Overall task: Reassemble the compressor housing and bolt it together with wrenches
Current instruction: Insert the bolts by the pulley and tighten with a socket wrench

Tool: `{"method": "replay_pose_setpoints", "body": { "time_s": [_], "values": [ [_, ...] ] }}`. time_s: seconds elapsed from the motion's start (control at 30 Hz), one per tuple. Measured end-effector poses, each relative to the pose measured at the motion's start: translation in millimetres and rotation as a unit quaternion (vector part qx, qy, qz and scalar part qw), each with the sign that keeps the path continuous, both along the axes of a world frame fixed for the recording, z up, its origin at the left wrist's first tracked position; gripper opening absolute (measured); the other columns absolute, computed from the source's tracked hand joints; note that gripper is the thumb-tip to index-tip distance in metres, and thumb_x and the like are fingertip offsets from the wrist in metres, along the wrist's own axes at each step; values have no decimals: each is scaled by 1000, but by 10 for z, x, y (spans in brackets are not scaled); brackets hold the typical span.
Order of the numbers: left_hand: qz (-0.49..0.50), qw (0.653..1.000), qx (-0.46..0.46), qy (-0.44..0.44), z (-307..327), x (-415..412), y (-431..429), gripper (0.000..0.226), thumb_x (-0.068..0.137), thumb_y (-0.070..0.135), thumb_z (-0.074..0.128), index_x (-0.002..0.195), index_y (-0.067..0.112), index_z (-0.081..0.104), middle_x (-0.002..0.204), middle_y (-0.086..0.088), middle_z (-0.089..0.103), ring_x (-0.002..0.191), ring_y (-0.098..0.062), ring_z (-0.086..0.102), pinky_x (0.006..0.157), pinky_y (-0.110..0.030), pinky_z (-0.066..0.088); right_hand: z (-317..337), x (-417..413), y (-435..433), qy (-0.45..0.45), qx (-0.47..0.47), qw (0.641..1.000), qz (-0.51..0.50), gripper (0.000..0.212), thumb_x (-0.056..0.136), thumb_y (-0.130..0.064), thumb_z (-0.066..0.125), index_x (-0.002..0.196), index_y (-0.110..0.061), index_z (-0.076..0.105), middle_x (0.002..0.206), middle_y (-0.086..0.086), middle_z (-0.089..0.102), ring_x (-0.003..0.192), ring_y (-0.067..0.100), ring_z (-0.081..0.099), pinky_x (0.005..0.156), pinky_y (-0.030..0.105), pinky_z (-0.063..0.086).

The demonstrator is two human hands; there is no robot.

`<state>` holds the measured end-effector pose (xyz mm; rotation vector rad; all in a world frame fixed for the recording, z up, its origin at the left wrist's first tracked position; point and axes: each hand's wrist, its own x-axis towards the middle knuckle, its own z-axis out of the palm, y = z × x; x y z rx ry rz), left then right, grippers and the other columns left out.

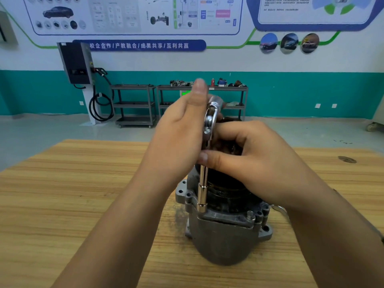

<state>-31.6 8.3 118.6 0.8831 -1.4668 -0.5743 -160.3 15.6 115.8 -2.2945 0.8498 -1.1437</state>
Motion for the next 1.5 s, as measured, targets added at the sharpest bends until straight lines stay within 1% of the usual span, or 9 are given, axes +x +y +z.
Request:
{"method": "replay_pose_setpoints", "body": {
  "time_s": [0.13,0.27,0.4,0.67,0.9,1.1,1.23,1.33,1.5],
  "values": [
    [63,997,31,-32,-306,104,-7,62,78,70,20,104,31,61,93,16,66,90,11,58,70,-11,43,21,-42,-14,-39,3,999,-19,11,82,-31,68,83,-20,70,79,1,70,74,14,66,72,37,55],
    [-13,980,134,-149,-815,298,111,90,67,89,24,139,34,27,143,17,36,128,8,34,107,-25,34,55,-114,-12,-147,24,989,-20,22,72,-41,65,77,-20,68,77,1,69,71,14,66,65,23,52],
    [-41,950,204,-233,-1117,253,238,118,37,97,46,135,53,-2,145,28,13,132,8,16,100,-9,19,60,-136,-46,-173,24,984,-23,27,76,-41,63,76,-14,67,72,11,64,61,9,58,57,18,47],
    [8,968,171,-185,-1118,135,247,72,42,72,66,102,64,28,113,41,31,96,34,29,73,5,32,147,-376,-66,-155,37,986,-42,22,88,-25,60,69,-20,68,61,-7,59,55,0,50,55,8,40],
    [-76,960,204,-178,-1094,337,20,104,35,72,77,128,51,35,128,29,49,119,9,44,98,-17,39,165,-477,-116,-130,46,990,-40,26,90,-26,58,67,-20,68,62,-6,57,56,1,48,55,10,40],
    [-108,956,220,-161,-1089,485,-149,96,36,81,71,121,64,28,124,43,37,113,25,34,85,-1,34,146,-478,-123,-84,40,995,-19,21,89,-23,58,71,-23,68,63,-15,63,58,-6,54,55,7,40],
    [-84,966,214,-117,-1134,485,-211,60,72,40,70,124,47,40,124,27,51,121,8,46,83,-4,40,114,-410,-143,-81,53,995,-8,21,91,-21,56,73,-24,66,58,-19,62,56,-7,55,55,8,39],
    [-68,967,231,-88,-1126,461,-192,45,86,12,63,122,34,48,115,13,62,102,11,58,74,-6,46,86,-365,-153,-66,63,996,-4,21,92,-22,56,73,-22,66,53,-18,58,52,-5,51,51,8,37],
    [60,936,214,-272,-1012,739,-47,24,86,22,66,106,37,62,95,21,66,87,15,58,70,-2,43,60,-353,-174,-55,61,997,-9,22,91,-26,56,71,-23,66,52,-17,56,51,-3,48,51,10,36]
  ]
}}
